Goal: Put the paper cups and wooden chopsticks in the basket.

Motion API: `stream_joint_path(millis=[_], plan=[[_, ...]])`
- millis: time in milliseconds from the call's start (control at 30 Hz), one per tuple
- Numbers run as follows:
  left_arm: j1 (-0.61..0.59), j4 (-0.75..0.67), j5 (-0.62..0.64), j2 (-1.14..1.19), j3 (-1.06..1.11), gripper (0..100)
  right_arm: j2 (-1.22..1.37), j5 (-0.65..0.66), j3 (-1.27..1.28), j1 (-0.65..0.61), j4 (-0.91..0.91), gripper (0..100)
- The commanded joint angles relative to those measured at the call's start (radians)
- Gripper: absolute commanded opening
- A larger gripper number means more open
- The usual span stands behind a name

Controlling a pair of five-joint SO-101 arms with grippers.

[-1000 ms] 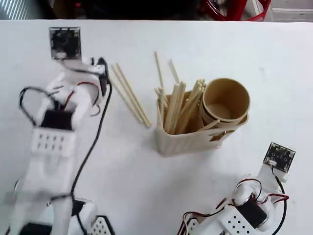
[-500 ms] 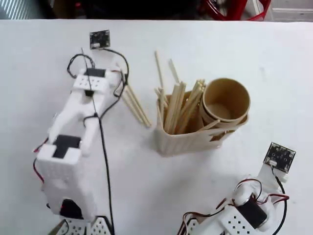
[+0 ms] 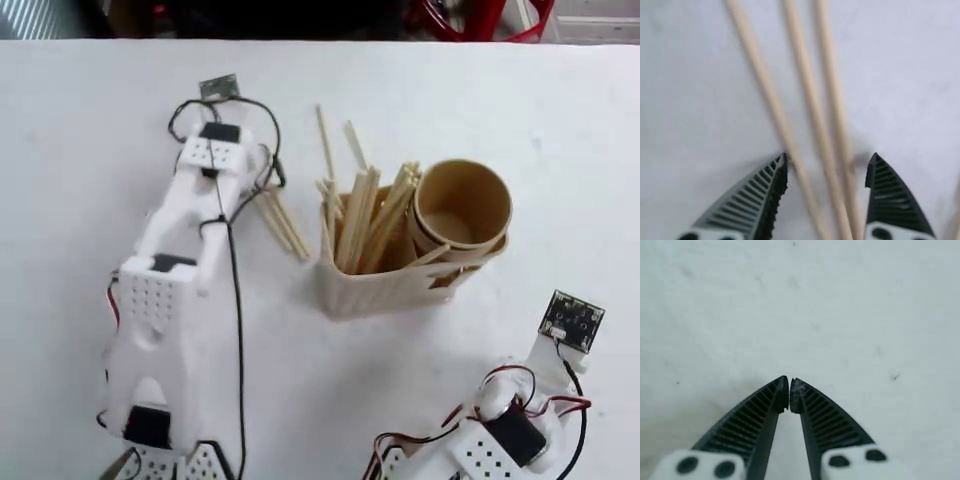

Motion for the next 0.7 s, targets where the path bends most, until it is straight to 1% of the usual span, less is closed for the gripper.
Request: stream_joint_path(millis=[0, 133, 200, 300, 533, 667], plan=[[-0.033, 0.129, 0.009, 0.025, -0.112, 22, -0.007, -0.003, 0.009, 0.007, -0.01, 1.9], [-0.081, 0.216, 0.006, 0.047, -0.161, 11, -0.007, -0.003, 0.009, 0.007, -0.01, 1.9], [-0.099, 0.235, -0.018, 0.048, -0.163, 9, -0.007, -0.003, 0.009, 0.007, -0.01, 1.9], [-0.111, 0.255, -0.167, 0.048, -0.155, 9, -0.007, -0.003, 0.009, 0.007, -0.01, 1.9], [-0.143, 0.362, -0.511, 0.039, -0.164, 9, -0.007, -0.003, 0.009, 0.007, -0.01, 1.9], [-0.143, 0.402, -0.609, 0.039, -0.164, 9, -0.007, -0.003, 0.009, 0.007, -0.01, 1.9]])
